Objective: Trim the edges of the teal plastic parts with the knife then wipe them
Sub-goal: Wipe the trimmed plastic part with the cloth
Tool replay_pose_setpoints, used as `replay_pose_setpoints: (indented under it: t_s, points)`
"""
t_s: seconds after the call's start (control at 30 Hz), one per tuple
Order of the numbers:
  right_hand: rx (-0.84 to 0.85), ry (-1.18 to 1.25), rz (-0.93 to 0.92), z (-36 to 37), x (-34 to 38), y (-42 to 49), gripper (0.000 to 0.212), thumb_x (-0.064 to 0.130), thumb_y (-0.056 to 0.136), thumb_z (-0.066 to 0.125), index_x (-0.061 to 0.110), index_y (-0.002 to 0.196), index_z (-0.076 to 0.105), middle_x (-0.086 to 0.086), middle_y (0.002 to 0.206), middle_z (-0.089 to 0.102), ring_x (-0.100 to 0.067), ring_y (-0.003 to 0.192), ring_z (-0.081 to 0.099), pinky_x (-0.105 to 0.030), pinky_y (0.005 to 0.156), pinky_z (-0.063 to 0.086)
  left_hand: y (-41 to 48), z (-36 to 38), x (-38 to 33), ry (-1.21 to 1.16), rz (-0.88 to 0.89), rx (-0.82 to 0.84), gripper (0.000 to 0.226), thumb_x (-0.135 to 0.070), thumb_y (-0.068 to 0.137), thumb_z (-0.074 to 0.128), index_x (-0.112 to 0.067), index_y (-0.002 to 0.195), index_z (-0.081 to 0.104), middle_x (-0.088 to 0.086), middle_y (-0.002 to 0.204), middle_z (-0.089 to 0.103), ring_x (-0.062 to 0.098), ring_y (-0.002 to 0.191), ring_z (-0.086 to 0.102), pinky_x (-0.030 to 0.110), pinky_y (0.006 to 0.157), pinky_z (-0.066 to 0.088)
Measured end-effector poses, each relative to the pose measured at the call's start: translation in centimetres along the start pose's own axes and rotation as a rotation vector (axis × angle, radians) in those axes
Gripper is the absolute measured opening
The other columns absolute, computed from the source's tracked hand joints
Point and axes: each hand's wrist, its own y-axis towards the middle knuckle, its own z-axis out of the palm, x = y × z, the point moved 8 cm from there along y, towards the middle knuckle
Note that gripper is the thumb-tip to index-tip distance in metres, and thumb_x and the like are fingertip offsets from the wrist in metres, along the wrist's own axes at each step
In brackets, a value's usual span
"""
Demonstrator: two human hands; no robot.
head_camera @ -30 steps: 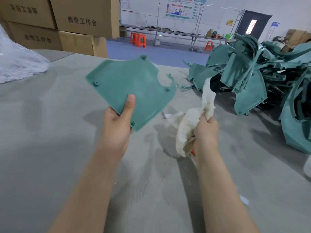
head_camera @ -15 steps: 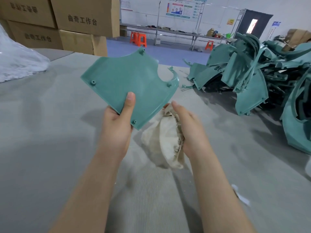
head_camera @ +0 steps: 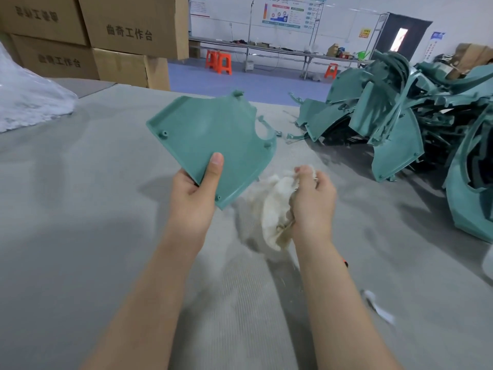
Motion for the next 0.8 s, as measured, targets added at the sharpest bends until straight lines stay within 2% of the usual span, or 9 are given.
replay_pose_setpoints:
  t_s: [0.1, 0.13, 0.2, 0.27, 0.33, 0.43, 0.57, 0.67, 0.8]
  points:
    - [0.000, 0.176, -0.321, 0.4, 3.3, -2.4, 0.023, 0.032, 0.102, 0.040, 0.023, 0.118, 0.054, 0.023, 0.099, 0.062, 0.003, 0.097, 0.058, -0.016, 0.088, 0.041, -0.1, 0.3, 0.5, -0.031, -0.047, -0.012, 0.022, -0.029, 0.093, 0.052, -0.019, 0.100, 0.070, -0.005, 0.102, 0.073, 0.018, 0.103, 0.067, 0.039, 0.093, 0.050]
    - [0.156, 0.144, -0.461, 2.3, 4.2, -4.4, 0.036, 0.035, 0.101, 0.037, 0.024, 0.135, 0.044, 0.026, 0.126, 0.054, 0.008, 0.121, 0.047, -0.010, 0.101, 0.033, -0.5, 1.1, 1.0, -0.048, -0.090, 0.023, 0.027, -0.027, 0.097, 0.047, -0.014, 0.110, 0.067, -0.006, 0.100, 0.072, 0.016, 0.100, 0.067, 0.035, 0.090, 0.050]
    - [0.439, -0.145, -0.734, 6.9, 4.7, -9.2, 0.054, 0.040, 0.099, 0.030, 0.024, 0.150, 0.021, 0.011, 0.156, 0.025, -0.002, 0.146, 0.014, -0.023, 0.119, 0.009, -1.5, 2.8, 1.7, -0.214, -0.169, 0.103, 0.039, -0.029, 0.096, 0.040, -0.011, 0.123, 0.063, -0.013, 0.095, 0.071, 0.005, 0.093, 0.066, 0.026, 0.086, 0.048]
    - [0.487, -0.476, -0.875, 9.0, 4.1, -9.8, 0.061, 0.046, 0.096, 0.019, 0.023, 0.152, 0.018, 0.005, 0.161, 0.013, -0.008, 0.149, -0.001, -0.037, 0.120, -0.007, -1.7, 3.4, 1.8, -0.402, -0.222, 0.157, 0.045, -0.035, 0.087, 0.039, -0.022, 0.121, 0.064, -0.014, 0.112, 0.068, 0.000, 0.104, 0.063, 0.025, 0.095, 0.044]
    - [0.447, -0.624, -0.784, 8.8, 3.9, -7.1, 0.066, 0.052, 0.094, 0.012, 0.023, 0.154, 0.014, 0.007, 0.163, 0.005, -0.009, 0.149, -0.006, -0.041, 0.119, -0.011, -1.0, 2.7, 1.7, -0.313, -0.256, 0.177, 0.040, -0.032, 0.093, 0.038, -0.020, 0.128, 0.057, -0.004, 0.125, 0.064, 0.008, 0.112, 0.061, 0.027, 0.096, 0.048]
    - [0.427, -0.560, -0.619, 8.0, 3.4, -5.2, 0.069, 0.052, 0.093, 0.007, 0.019, 0.155, 0.009, 0.006, 0.163, -0.004, -0.009, 0.148, -0.010, -0.041, 0.119, -0.010, -0.3, 2.0, 2.3, -0.213, -0.268, 0.202, 0.041, -0.035, 0.098, 0.041, -0.015, 0.131, 0.054, 0.002, 0.127, 0.064, 0.016, 0.116, 0.061, 0.031, 0.096, 0.051]
    - [0.608, -0.594, -0.809, 10.0, 2.6, -10.4, 0.077, 0.054, 0.090, 0.004, 0.014, 0.154, 0.017, 0.002, 0.163, -0.002, -0.008, 0.148, -0.012, -0.036, 0.119, -0.012, -1.0, 2.9, 2.8, -0.476, -0.291, 0.225, 0.042, -0.053, 0.089, 0.045, -0.032, 0.120, 0.065, -0.017, 0.126, 0.062, 0.000, 0.119, 0.055, 0.033, 0.107, 0.033]
    - [0.538, -0.719, -0.909, 10.1, 3.5, -10.1, 0.076, 0.055, 0.089, 0.005, 0.017, 0.155, 0.017, 0.003, 0.163, -0.003, -0.010, 0.148, -0.012, -0.037, 0.118, -0.015, -1.1, 3.5, 2.1, -0.572, -0.223, 0.245, 0.043, -0.056, 0.088, 0.042, -0.037, 0.119, 0.066, -0.022, 0.128, 0.059, -0.003, 0.123, 0.051, 0.036, 0.115, 0.023]
    - [0.447, -0.655, -0.806, 10.6, 3.9, -8.8, 0.078, 0.058, 0.088, 0.009, 0.016, 0.155, 0.011, 0.003, 0.163, -0.003, -0.012, 0.148, -0.010, -0.038, 0.117, -0.016, -0.3, 3.3, 1.3, -0.554, -0.278, 0.266, 0.051, -0.053, 0.100, 0.022, -0.028, 0.136, 0.048, -0.014, 0.140, 0.051, 0.006, 0.130, 0.047, 0.033, 0.109, 0.038]
